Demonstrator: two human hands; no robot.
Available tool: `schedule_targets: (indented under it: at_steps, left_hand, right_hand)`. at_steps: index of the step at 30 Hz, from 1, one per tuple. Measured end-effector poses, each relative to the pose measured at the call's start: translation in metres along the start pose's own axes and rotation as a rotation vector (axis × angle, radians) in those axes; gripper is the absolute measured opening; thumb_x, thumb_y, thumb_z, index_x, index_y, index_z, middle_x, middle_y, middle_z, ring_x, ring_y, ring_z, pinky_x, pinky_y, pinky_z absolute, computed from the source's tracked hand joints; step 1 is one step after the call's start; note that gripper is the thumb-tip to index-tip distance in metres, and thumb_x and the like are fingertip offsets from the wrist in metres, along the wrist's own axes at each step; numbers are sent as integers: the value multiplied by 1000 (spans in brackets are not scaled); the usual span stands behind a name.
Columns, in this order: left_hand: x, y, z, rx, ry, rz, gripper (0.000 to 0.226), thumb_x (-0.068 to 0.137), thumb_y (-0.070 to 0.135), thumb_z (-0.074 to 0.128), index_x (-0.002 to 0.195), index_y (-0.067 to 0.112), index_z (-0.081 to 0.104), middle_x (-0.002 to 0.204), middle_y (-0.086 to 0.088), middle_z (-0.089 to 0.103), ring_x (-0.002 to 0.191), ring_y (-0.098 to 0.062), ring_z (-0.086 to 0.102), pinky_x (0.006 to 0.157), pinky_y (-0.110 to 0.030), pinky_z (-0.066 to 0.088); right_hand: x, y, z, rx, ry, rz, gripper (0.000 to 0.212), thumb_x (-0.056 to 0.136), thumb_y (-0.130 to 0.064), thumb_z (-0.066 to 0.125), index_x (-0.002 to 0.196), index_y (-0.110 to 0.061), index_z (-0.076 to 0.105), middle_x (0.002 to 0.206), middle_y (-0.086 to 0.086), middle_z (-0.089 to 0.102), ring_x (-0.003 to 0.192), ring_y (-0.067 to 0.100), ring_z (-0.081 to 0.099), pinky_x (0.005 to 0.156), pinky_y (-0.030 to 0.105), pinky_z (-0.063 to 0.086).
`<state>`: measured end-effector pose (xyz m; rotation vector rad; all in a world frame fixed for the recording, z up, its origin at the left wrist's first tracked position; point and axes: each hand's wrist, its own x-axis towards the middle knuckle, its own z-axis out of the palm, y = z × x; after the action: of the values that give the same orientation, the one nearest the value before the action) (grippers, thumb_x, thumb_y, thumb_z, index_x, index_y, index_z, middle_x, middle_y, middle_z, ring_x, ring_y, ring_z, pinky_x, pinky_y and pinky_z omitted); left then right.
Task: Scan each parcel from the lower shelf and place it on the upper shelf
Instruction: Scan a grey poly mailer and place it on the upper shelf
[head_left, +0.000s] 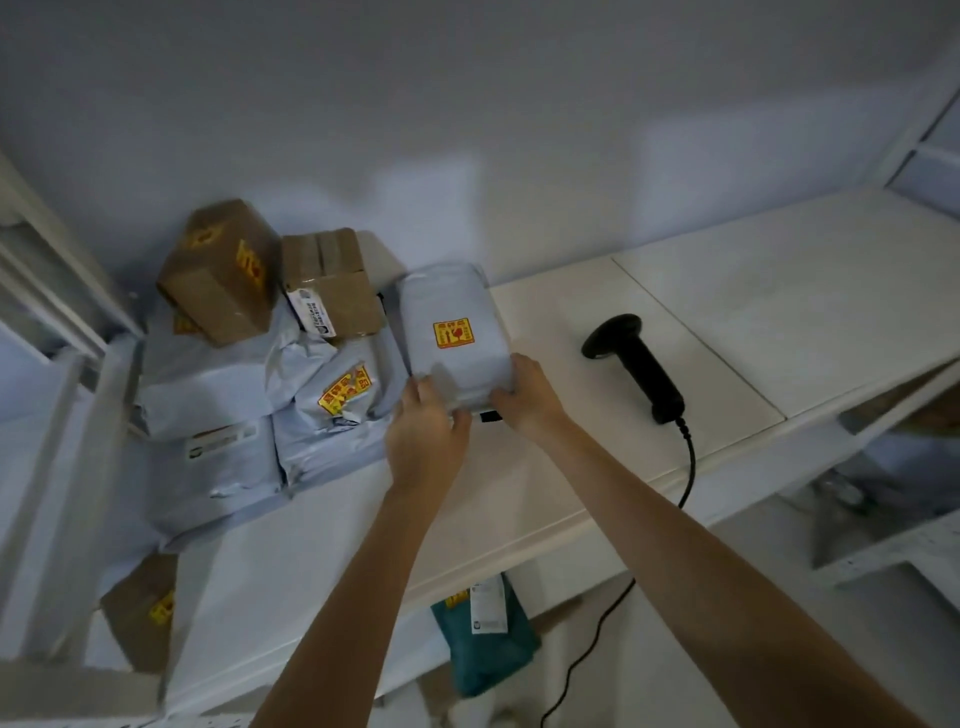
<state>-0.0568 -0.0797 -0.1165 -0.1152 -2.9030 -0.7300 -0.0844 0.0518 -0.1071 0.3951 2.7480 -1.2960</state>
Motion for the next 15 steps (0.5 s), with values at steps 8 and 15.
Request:
schedule_targets:
  at_steps: [8, 15]
  left_hand:
    - [15, 2, 4, 10, -57, -32, 50, 88, 25, 55, 129, -1, 44, 135, -19, 45, 106, -37, 58, 79, -39, 46]
    - [10, 18, -6, -7, -76, -73, 45, 83, 30, 58, 123, 9, 56, 118, -14, 60, 104, -34, 59, 83, -38, 49]
  right_hand:
    - [14, 1, 0, 223, -60, 38, 24, 80, -2, 51, 102, -1, 61, 95, 11, 62, 87, 26, 60, 70, 32, 49]
    - [11, 13, -11, 479, 32, 137, 25, 85, -24, 57, 97, -6, 44, 80, -3, 47, 79, 18, 52, 57, 27, 42]
